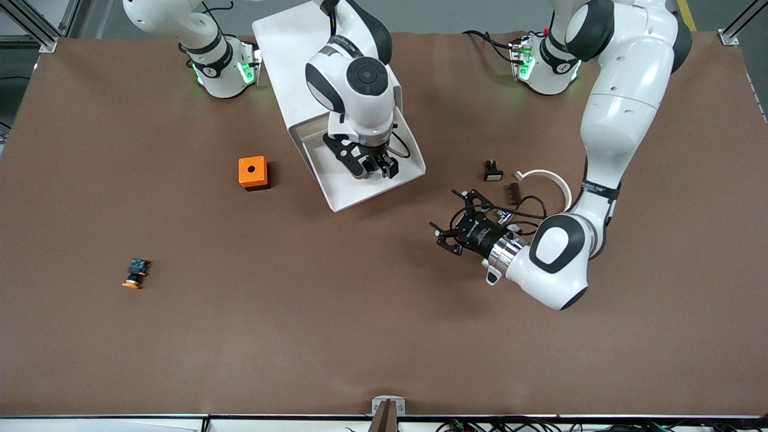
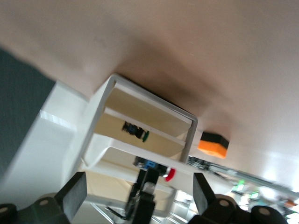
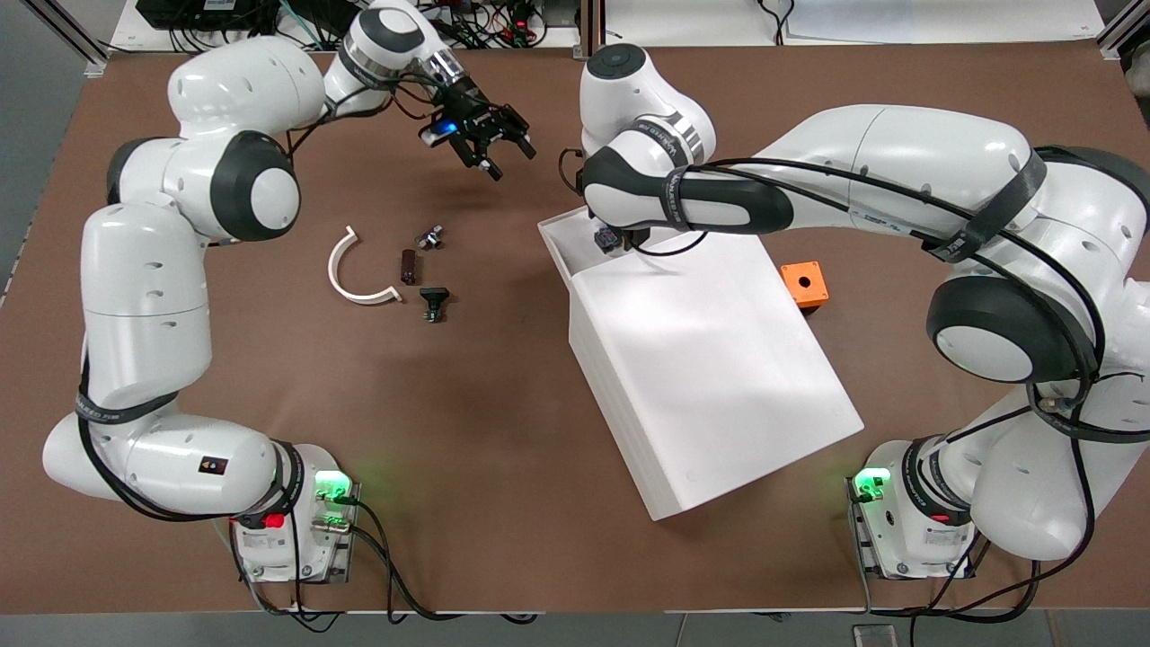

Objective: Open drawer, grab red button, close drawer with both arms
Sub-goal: 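Lift the red button out with the right gripper while the left gripper pushes the drawer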

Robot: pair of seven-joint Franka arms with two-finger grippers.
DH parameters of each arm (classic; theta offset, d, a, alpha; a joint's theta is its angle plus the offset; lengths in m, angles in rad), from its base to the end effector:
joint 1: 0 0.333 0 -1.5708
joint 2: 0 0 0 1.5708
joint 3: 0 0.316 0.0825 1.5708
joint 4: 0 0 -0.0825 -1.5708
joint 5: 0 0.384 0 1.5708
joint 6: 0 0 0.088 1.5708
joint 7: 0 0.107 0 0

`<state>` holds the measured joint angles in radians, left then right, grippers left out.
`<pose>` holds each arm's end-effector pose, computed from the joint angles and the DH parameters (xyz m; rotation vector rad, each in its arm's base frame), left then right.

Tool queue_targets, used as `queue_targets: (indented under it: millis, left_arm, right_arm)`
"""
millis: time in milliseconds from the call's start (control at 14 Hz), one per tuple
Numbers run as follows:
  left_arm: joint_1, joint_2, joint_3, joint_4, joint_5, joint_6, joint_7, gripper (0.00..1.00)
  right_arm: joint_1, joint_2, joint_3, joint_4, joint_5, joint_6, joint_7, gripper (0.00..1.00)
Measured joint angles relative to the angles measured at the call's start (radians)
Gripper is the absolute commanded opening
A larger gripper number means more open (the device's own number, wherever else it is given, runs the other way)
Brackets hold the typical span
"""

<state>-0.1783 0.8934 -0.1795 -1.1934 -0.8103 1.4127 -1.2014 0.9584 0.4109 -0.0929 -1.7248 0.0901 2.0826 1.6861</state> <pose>0.6363 -0.2928 0.2612 2.1399 1.2011 -1.5401 0.4155 0.5033 0.3434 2.8211 -1.2938 -0.0826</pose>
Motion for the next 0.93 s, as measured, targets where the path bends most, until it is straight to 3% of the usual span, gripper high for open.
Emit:
queue_targets:
  millis: [214,286,429,786,929]
  left_arm:
    - [-0.008,-0.092,-0.002,0.005,0.131,0.052,0.161,1.00]
    - [-0.010,-0.120,-0.005,0.005,0.176,0.083,0.199,1.00]
    - [-0.016,-0.170,-0.011,0.004,0.251,0.141,0.258,1.00]
    - [-0.092,-0.252,-0.015,-0.055,0.437,0.309,0.282,1.00]
    - [-0.135,-0.288,-0.016,-0.137,0.519,0.432,0.282,1.00]
  right_arm:
    - [0.007,0.008,0.000,0.000,0.000,0.000,0.010,0.84]
    - [0.007,0.010,0.000,0.000,0.000,0.000,0.010,0.79]
    - [0.007,0.012,-0.001,0.000,0.000,0.000,0.011,0.61]
    - [0.007,0.014,-0.001,0.000,0.000,0.000,0.011,0.02]
    - [0.008,0.014,-0.001,0.001,0.000,0.000,0.011,0.00]
